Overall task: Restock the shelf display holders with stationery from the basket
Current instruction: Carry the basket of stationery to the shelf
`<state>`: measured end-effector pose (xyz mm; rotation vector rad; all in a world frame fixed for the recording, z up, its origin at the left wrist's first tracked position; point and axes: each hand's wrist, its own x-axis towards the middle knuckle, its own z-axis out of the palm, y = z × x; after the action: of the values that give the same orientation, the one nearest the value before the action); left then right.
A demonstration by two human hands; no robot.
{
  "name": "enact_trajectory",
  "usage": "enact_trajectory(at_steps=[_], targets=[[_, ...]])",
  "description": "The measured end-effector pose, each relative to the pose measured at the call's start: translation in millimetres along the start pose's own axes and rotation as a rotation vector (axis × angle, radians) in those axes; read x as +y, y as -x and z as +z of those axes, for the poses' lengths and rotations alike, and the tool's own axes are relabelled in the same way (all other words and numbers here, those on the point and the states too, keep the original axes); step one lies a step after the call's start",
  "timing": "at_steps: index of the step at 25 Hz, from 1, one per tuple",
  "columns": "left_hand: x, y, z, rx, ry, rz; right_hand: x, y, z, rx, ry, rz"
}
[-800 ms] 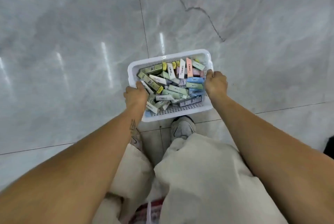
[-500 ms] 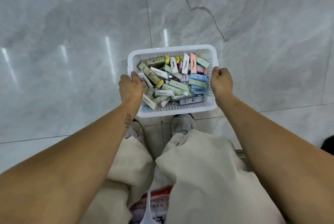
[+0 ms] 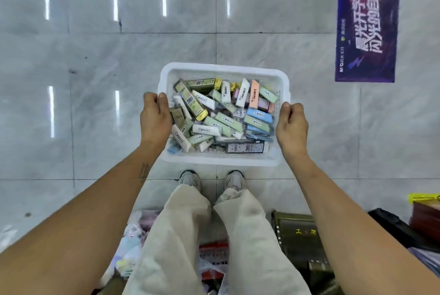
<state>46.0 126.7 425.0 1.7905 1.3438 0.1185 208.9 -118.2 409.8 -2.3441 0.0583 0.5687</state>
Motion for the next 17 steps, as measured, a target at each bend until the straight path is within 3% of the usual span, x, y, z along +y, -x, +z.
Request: enact_trajectory(at_steps=[9,17], targets=[[155.5,-37.5,-106.9,0.154,0.07,0.07,-199.1,-37.2,-78.1,0.001,-0.106,-0.14],[277.2,-181.6,-167.2,0.156,0.128,0.145,-367.7,-124.6,-63.1,0.09,-0.11,-0.152]])
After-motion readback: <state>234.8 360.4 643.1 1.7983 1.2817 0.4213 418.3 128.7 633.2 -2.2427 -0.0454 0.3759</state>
